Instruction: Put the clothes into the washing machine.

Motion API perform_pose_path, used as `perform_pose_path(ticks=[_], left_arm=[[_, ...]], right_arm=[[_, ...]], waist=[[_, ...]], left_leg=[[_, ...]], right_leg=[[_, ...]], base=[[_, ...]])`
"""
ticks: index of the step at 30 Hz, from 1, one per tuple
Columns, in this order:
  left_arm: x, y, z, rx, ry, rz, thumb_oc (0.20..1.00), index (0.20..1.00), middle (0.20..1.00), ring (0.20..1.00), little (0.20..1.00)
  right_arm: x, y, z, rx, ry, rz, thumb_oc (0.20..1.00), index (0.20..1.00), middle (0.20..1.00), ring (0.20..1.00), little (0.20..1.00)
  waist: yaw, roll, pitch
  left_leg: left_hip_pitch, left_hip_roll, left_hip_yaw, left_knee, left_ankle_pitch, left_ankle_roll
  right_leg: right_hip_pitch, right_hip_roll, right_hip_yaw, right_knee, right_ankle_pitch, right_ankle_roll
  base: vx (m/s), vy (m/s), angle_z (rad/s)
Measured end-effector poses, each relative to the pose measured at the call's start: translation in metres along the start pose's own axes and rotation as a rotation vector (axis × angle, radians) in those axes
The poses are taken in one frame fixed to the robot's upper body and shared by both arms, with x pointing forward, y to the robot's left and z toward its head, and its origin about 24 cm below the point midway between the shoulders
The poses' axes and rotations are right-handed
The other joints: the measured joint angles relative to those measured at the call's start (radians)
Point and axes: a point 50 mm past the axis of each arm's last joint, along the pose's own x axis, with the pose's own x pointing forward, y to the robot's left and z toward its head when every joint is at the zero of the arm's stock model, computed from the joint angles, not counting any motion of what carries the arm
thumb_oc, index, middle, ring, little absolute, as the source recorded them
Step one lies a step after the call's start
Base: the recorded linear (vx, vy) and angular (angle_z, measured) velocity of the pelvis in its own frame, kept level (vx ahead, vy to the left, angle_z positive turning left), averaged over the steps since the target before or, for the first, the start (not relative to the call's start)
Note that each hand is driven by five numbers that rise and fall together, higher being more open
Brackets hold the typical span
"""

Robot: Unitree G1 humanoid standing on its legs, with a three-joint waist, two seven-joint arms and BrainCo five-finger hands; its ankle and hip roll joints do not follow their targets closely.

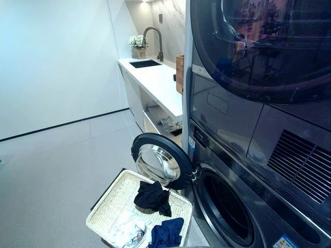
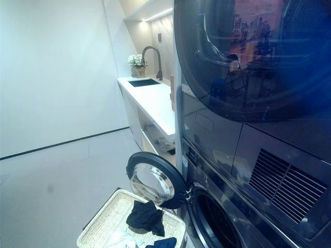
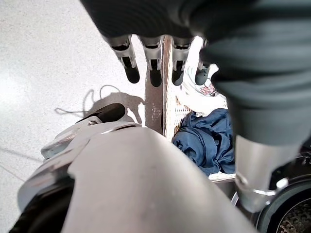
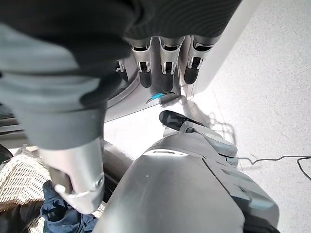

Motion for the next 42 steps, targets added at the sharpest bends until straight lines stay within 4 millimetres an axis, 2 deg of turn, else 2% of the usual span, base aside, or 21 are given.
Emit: perform_pose_path(ticks=[6, 9, 11, 12, 14, 15, 16, 17, 18, 19, 20, 22, 26, 31, 33, 35, 38, 42], left_arm=[[0.000, 0.001, 0.000, -0.009, -0.002, 0.019, 1.000, 1.000, 1.000, 1.000, 1.000], [-0.001, 0.009, 0.003, -0.061, -0.036, 0.086, 1.000, 1.000, 1.000, 1.000, 1.000], [-0.001, 0.015, 0.015, -0.097, -0.099, 0.150, 1.000, 1.000, 1.000, 1.000, 1.000], [-0.002, 0.020, 0.028, -0.123, -0.163, 0.197, 1.000, 1.000, 1.000, 1.000, 1.000], [-0.003, 0.027, 0.048, -0.136, -0.247, 0.244, 1.000, 1.000, 1.000, 1.000, 1.000], [-0.003, 0.027, 0.052, -0.146, -0.267, 0.265, 1.000, 1.000, 1.000, 1.000, 1.000], [-0.007, 0.031, 0.068, -0.177, -0.350, 0.328, 1.000, 1.000, 1.000, 1.000, 1.000], [-0.012, 0.038, 0.089, -0.188, -0.449, 0.375, 1.000, 1.000, 1.000, 1.000, 1.000], [-0.020, 0.047, 0.113, -0.215, -0.559, 0.439, 1.000, 1.000, 1.000, 1.000, 1.000], [-0.024, 0.052, 0.126, -0.227, -0.613, 0.474, 1.000, 1.000, 1.000, 1.000, 1.000], [-0.035, 0.060, 0.147, -0.241, -0.709, 0.530, 1.000, 1.000, 1.000, 1.000, 1.000], [-0.046, 0.070, 0.167, -0.257, -0.796, 0.593, 1.000, 1.000, 1.000, 1.000, 1.000], [-0.085, 0.094, 0.218, -0.337, -1.029, 0.785, 1.000, 1.000, 1.000, 1.000, 1.000], [-0.125, 0.113, 0.259, -0.345, -1.204, 0.932, 1.000, 1.000, 1.000, 1.000, 1.000], [-0.143, 0.117, 0.276, -0.271, -1.285, 0.993, 1.000, 1.000, 1.000, 1.000, 1.000], [-0.165, 0.122, 0.295, -0.120, -1.366, 1.082, 1.000, 1.000, 1.000, 1.000, 1.000], [-0.177, 0.124, 0.306, -0.015, -1.395, 1.145, 1.000, 1.000, 1.000, 1.000, 1.000], [-0.197, 0.130, 0.320, 0.266, -1.407, 1.267, 1.000, 1.000, 1.000, 1.000, 1.000]], right_arm=[[0.000, 0.000, 0.001, -0.001, -0.013, 0.001, 1.000, 1.000, 1.000, 1.000, 1.000], [-0.001, 0.001, 0.011, 0.012, -0.067, 0.012, 1.000, 1.000, 1.000, 1.000, 1.000], [-0.002, 0.000, 0.025, 0.040, -0.131, 0.015, 1.000, 1.000, 1.000, 1.000, 1.000], [-0.003, -0.002, 0.037, 0.055, -0.178, 0.012, 1.000, 1.000, 1.000, 1.000, 1.000], [-0.005, -0.004, 0.053, 0.068, -0.229, 0.008, 1.000, 1.000, 1.000, 1.000, 1.000], [-0.006, -0.004, 0.055, 0.069, -0.241, 0.005, 1.000, 1.000, 1.000, 1.000, 1.000], [-0.008, -0.006, 0.067, 0.070, -0.295, -0.005, 1.000, 1.000, 1.000, 1.000, 1.000], [-0.011, -0.009, 0.082, 0.075, -0.349, -0.018, 1.000, 1.000, 1.000, 1.000, 1.000], [-0.015, -0.013, 0.097, 0.077, -0.399, -0.033, 1.000, 1.000, 1.000, 1.000, 1.000], [-0.018, -0.014, 0.105, 0.081, -0.422, -0.041, 1.000, 1.000, 1.000, 1.000, 1.000], [-0.022, -0.018, 0.118, 0.084, -0.470, -0.055, 1.000, 1.000, 1.000, 1.000, 1.000], [-0.029, -0.023, 0.134, 0.087, -0.523, -0.069, 1.000, 1.000, 1.000, 1.000, 1.000], [-0.052, -0.039, 0.181, 0.114, -0.680, -0.117, 1.000, 1.000, 1.000, 1.000, 1.000], [-0.089, -0.046, 0.234, 0.105, -0.880, -0.124, 1.000, 1.000, 1.000, 1.000, 1.000], [-0.103, -0.042, 0.252, 0.079, -0.957, -0.109, 1.000, 1.000, 1.000, 1.000, 1.000], [-0.120, -0.039, 0.268, 0.056, -1.037, -0.094, 1.000, 1.000, 1.000, 1.000, 1.000], [-0.128, -0.040, 0.275, 0.053, -1.069, -0.094, 1.000, 1.000, 1.000, 1.000, 1.000], [-0.147, -0.058, 0.286, 0.055, -1.121, -0.140, 1.000, 1.000, 1.000, 1.000, 1.000]], waist=[[0.000, 0.000, 0.002], [0.000, -0.001, 0.006], [-0.001, -0.004, 0.016], [0.000, -0.011, 0.056], [-0.001, -0.003, 0.116], [-0.001, -0.002, 0.141], [-0.001, -0.004, 0.145], [-0.001, -0.004, 0.168], [-0.001, -0.002, 0.218], [-0.001, -0.002, 0.242], [-0.001, 0.000, 0.281], [-0.002, 0.001, 0.331], [0.000, 0.000, 0.426], [-0.001, -0.019, 0.508], [-0.002, -0.030, 0.523], [-0.002, -0.044, 0.532], [-0.004, -0.047, 0.534], [-0.017, -0.054, 0.534]], left_leg=[[-0.003, 0.000, 0.000, 0.000, 0.000, 0.000], [-0.044, -0.001, 0.000, 0.000, 0.006, 0.003], [-0.087, -0.005, -0.001, 0.001, 0.020, 0.007], [-0.108, -0.009, -0.004, 0.005, 0.028, 0.007], [-0.125, -0.015, -0.005, 0.006, 0.039, 0.011], [-0.142, -0.024, -0.003, 0.010, 0.042, 0.005], [-0.194, -0.024, -0.011, 0.021, 0.040, 0.013], [-0.228, -0.031, -0.013, 0.015, 0.058, 0.020], [-0.255, -0.041, -0.018, 0.007, 0.075, 0.022], [-0.265, -0.046, -0.019, 0.007, 0.079, 0.023], [-0.287, -0.048, -0.020, 0.007, 0.086, 0.026], [-0.301, -0.048, -0.024, 0.007, 0.092, 0.026], [-0.369, -0.049, -0.026, 0.012, 0.107, 0.019], [-0.450, -0.044, -0.031, 0.038, 0.114, 0.013], [-0.491, -0.041, -0.033, 0.052, 0.114, 0.013], [-0.545, -0.040, -0.033, 0.072, 0.114, 0.012], [-0.578, -0.040, -0.038, 0.083, 0.116, 0.011], [-0.711, -0.041, -0.070, 0.136, 0.113, 0.007]], right_leg=[[-0.002, 0.000, 0.000, 0.000, 0.000, 0.001], [-0.043, -0.002, 0.001, 0.000, 0.004, -0.001], [-0.089, -0.006, 0.003, 0.006, 0.018, -0.004], [-0.116, -0.009, 0.004, 0.007, 0.028, -0.002], [-0.126, -0.014, 0.002, 0.006, 0.039, -0.005], [-0.146, -0.010, 0.002, 0.012, 0.049, -0.005], [-0.200, -0.021, 0.008, 0.026, 0.040, -0.004], [-0.237, -0.029, 0.007, 0.026, 0.055, -0.005], [-0.258, -0.030, 0.007, 0.011, 0.078, -0.004], [-0.269, -0.031, 0.007, 0.006, 0.091, -0.004], [-0.291, -0.035, 0.007, 0.006, 0.097, -0.006], [-0.302, -0.036, 0.007, 0.006, 0.103, -0.003], [-0.370, -0.030, 0.007, 0.007, 0.123, -0.014], [-0.444, -0.024, 0.008, 0.015, 0.134, -0.020], [-0.490, -0.022, 0.010, 0.037, 0.132, -0.024], [-0.551, -0.022, 0.011, 0.066, 0.130, -0.028], [-0.584, -0.022, 0.012, 0.077, 0.130, -0.030], [-0.718, -0.024, 0.022, 0.140, 0.113, -0.033]], base=[[0.04, 0.012, 0.00], [-0.08, 0.035, 0.00], [-0.16, 0.041, -0.04], [-0.07, 0.018, -0.03], [-0.23, 0.071, 0.05], [-0.30, 0.104, 0.00], [-0.17, 0.065, -0.06], [-0.18, 0.060, 0.01], [-0.16, 0.048, 0.06], [-0.14, 0.039, 0.04], [-0.09, 0.024, 0.01], [-0.10, 0.019, 0.03], [-0.13, -0.020, -0.02], [-0.12, -0.034, -0.02], [-0.08, -0.013, -0.04], [-0.07, -0.011, -0.02], [-0.08, -0.007, 0.00], [-0.06, -0.001, 0.03]])
